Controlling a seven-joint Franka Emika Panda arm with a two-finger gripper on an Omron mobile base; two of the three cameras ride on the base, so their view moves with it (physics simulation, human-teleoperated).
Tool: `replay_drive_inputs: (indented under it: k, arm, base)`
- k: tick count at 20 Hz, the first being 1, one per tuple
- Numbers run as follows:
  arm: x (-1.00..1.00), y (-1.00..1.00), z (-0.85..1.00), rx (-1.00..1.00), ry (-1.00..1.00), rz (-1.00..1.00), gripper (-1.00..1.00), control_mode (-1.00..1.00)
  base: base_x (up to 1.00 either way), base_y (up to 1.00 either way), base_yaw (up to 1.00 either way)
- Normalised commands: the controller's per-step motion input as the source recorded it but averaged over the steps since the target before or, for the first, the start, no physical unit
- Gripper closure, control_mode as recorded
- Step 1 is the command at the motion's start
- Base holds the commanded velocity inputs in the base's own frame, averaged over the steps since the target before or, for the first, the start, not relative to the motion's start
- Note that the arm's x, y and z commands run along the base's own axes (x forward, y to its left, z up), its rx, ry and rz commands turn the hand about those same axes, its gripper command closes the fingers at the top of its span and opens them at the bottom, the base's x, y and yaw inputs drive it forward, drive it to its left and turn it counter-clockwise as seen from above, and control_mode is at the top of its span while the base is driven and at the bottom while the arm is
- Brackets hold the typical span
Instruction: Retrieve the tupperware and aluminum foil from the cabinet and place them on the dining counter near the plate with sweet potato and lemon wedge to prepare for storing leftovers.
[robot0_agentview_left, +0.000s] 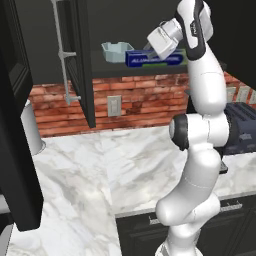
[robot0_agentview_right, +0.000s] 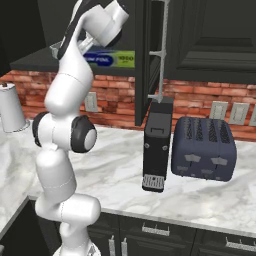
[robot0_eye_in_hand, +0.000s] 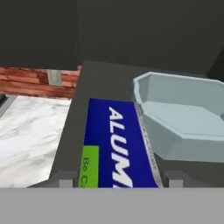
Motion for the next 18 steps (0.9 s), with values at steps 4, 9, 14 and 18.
replay_drive_inputs:
  k: [4, 9, 14, 18]
  arm:
    - [-0.85, 0.00, -0.32, 0.00, 0.00, -0.03, 1.00, -1.00]
    - [-1.00, 0.10, -0.08, 0.00, 0.00, -0.05, 1.00, -1.00]
    - [-1.00, 0.26, -0.02, 0.00, 0.00, -0.07, 1.00, -1.00]
    - [-1.00, 0.22, -0.08, 0.00, -0.01, -0.10, 1.00, -1.00]
  base:
    - [0.00, 0.00, 0.00]
    - [0.00, 0.00, 0.00]
    - [0.00, 0.00, 0.00]
    - [0.00, 0.00, 0.00]
